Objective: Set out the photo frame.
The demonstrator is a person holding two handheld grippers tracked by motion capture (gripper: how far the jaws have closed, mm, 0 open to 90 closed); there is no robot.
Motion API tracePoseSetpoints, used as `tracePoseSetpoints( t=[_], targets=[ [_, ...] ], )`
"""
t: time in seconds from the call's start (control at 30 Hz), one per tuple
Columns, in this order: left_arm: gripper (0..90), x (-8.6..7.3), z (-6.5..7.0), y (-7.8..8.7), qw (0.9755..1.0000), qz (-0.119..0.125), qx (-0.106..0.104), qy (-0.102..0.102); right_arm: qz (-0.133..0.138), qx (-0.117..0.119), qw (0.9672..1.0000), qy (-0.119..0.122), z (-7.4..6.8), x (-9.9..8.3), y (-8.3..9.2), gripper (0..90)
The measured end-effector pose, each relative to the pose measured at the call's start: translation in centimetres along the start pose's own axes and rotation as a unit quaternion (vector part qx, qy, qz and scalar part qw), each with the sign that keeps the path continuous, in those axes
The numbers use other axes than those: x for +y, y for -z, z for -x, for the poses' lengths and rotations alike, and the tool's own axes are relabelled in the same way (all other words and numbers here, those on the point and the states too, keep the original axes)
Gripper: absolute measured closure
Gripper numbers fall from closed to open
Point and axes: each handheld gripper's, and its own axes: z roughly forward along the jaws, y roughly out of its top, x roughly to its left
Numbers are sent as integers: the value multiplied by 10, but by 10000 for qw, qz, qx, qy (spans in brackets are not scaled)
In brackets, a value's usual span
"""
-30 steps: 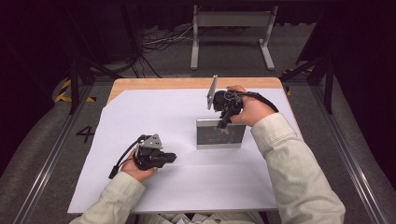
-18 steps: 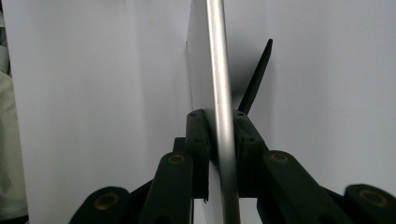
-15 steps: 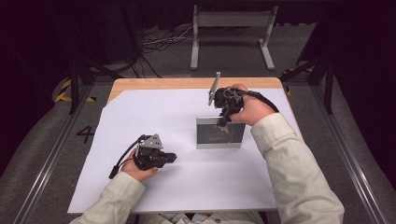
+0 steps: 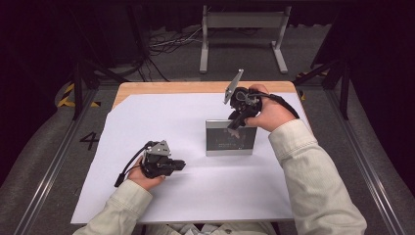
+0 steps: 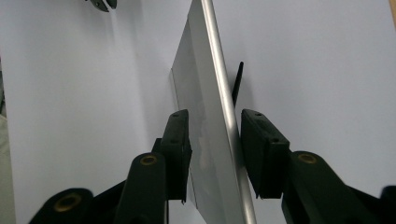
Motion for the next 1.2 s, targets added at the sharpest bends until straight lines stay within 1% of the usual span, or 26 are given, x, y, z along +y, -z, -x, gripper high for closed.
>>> tracePoseSetpoints(
  t=[0.03, 0.1, 0.2, 0.3, 0.57, 0.63, 0.67, 0.7, 0.8, 0.87, 0.97, 1.0, 1.07, 1.2],
  targets=[
    [836, 0, 0, 0, 10000, 8, 11, 2, 30, -50, 10000, 12, 0, -1, 3, 624],
    [836, 0, 0, -1, 10000, 13, 8, 17, 77, -73, 9999, -33, -1, -3, 6, 624],
    [836, 1, 0, -1, 10000, 13, 2, 15, 166, -129, 9998, -31, -2, -6, 12, 617],
    [836, 1, -1, -2, 10000, 0, -19, 3, 241, -234, 9994, -56, -2, -10, 19, 618],
    [836, 2, -1, -3, 10000, 18, -26, 16, 334, -360, 9986, -178, -4, -22, 32, 601],
    [836, 2, -1, -3, 10000, 23, -29, 11, 381, -424, 9981, -245, -5, -28, 36, 598],
    [835, 2, -1, -3, 10000, 33, -15, 15, 435, -455, 9978, -225, -5, -30, 38, 595],
    [835, 2, -1, -3, 10000, 32, -16, 8, 440, -482, 9975, -264, -5, -32, 40, 593],
    [834, 2, -2, -3, 10000, 26, 0, 2, 469, -512, 9972, -289, -5, -38, 44, 589],
    [833, 2, -3, -2, 10000, 15, 18, -17, 506, -534, 9967, -337, -6, -43, 46, 586],
    [831, 2, -3, -2, 10000, 38, 26, 24, 516, -581, 9962, -403, -6, -50, 50, 581],
    [831, 2, -4, -1, 10000, 34, 44, 10, 535, -600, 9959, -418, -6, -52, 52, 579],
    [829, 2, -4, -1, 10000, 29, 56, 8, 560, -640, 9951, -494, -6, -57, 54, 575],
    [827, 2, -4, -1, 10000, 35, 84, 21, 629, -664, 9941, -582, -6, -66, 58, 567]
  ],
)
